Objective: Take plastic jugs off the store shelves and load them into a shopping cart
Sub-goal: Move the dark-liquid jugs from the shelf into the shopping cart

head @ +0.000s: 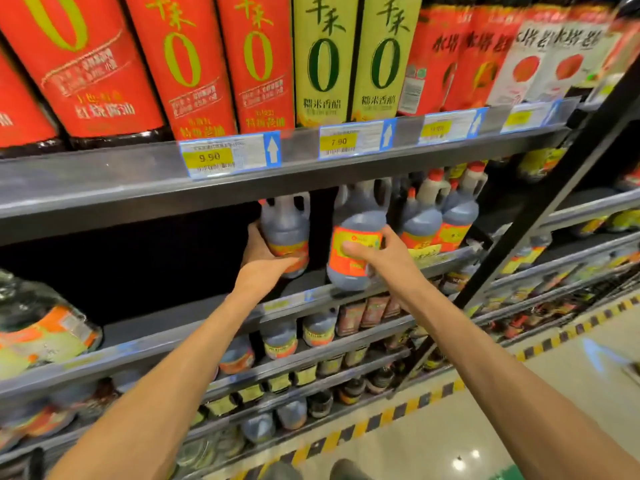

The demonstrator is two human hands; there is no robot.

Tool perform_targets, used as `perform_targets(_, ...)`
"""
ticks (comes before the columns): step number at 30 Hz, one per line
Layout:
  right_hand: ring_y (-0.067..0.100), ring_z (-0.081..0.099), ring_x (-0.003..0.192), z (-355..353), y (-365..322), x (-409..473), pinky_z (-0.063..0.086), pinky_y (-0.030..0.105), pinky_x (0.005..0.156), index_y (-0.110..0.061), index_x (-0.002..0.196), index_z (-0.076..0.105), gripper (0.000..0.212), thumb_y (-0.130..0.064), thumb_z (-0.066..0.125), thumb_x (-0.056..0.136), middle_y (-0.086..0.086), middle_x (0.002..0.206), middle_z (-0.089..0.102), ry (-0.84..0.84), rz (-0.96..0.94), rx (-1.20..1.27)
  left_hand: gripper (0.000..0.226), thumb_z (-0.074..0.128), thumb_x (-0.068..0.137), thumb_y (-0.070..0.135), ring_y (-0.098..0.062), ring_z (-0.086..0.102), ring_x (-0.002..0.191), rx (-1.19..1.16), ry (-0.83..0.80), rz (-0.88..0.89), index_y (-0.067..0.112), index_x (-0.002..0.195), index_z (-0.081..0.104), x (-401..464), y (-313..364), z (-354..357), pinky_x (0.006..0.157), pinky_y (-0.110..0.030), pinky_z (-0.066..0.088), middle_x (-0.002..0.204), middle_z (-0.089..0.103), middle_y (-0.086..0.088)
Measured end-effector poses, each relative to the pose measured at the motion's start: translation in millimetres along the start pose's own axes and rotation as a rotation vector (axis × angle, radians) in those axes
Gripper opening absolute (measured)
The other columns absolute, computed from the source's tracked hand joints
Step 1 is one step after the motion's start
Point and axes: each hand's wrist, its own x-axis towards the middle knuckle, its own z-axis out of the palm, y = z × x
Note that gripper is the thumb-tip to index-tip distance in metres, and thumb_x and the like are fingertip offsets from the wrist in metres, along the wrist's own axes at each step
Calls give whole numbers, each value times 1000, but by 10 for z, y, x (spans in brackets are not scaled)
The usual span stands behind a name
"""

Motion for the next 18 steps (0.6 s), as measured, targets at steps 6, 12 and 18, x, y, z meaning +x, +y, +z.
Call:
perform_targets(6, 20, 72, 104, 54, 137, 474, 59, 33, 85, -7, 136, 51, 78, -16, 92, 70, 9, 119, 72, 4, -71, -112, 101, 88, 76, 36, -27, 51, 127, 110, 27, -5, 17, 153, 26, -24, -95, 69, 89, -29, 41, 143, 46, -12)
perform_targets(12, -4, 65, 95, 114, 401, 726, 53, 18, 83, -8, 135, 41, 68, -5, 82, 82, 9, 121, 63, -17, -130, -225, 104, 92, 70, 33, -28, 50, 129, 195, 82, 36, 10, 150, 30, -88, -166, 117, 106, -43, 47, 142, 48, -13)
perform_targets(18, 38, 45, 134, 369, 456, 671, 40, 42, 112, -2, 152, 33, 117, -51, 91, 63, 20, 146, 46, 191, -199, -506, 92, 92, 71, 26, -27, 51, 125, 294, 123, 59, 3, 139, 35, -79, -216, 225, 94, -25, 40, 136, 47, -14)
